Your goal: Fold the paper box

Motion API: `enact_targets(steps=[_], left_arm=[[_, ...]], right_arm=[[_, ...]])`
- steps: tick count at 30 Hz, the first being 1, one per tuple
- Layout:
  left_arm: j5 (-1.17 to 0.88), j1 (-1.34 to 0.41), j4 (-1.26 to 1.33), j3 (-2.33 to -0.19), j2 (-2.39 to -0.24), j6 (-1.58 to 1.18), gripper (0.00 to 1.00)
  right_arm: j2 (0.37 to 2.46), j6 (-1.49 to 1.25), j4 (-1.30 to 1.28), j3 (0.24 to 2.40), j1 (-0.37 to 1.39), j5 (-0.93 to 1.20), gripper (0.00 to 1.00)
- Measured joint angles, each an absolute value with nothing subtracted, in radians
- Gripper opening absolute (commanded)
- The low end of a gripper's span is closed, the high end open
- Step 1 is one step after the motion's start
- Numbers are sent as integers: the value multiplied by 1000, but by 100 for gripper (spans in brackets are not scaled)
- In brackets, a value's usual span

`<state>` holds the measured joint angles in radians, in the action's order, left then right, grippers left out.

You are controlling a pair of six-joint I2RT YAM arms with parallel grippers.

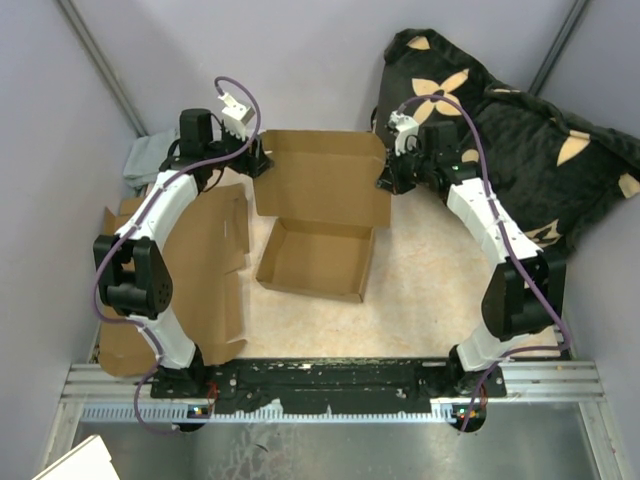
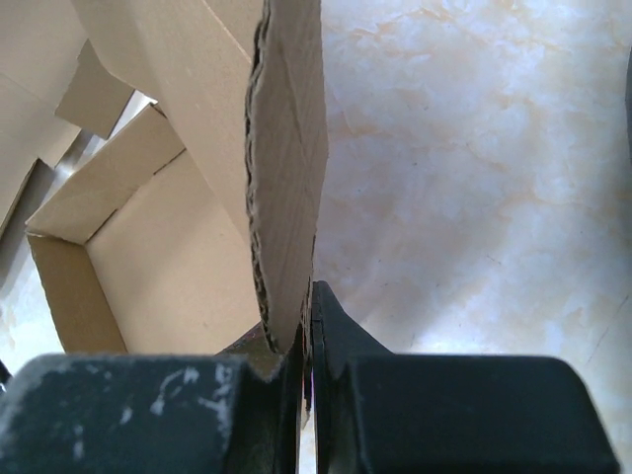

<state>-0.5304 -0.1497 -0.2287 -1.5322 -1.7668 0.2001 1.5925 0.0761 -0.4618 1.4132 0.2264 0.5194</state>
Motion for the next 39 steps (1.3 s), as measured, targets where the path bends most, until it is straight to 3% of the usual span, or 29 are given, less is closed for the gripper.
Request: enact_targets(steps=[6, 11, 20, 28, 39], left_arm=[[-528, -150, -234, -1533, -1774, 204, 34], [-536, -150, -236, -1531, -1770, 191, 19], [-561, -175, -235, -1485, -1688, 142, 14], [-524, -245, -276, -1595, -1722, 128, 11], [-397, -286, -239, -1671, -1776, 59, 15]], right_arm=[[1593, 86, -476, 1424, 226, 521, 4], [1599, 85, -487, 1436, 226, 507, 4], [1690, 51, -498, 1545, 294, 269, 4], [1792, -52, -469, 1613, 321, -3, 3], [1759, -106, -113, 1431, 353, -164, 4]])
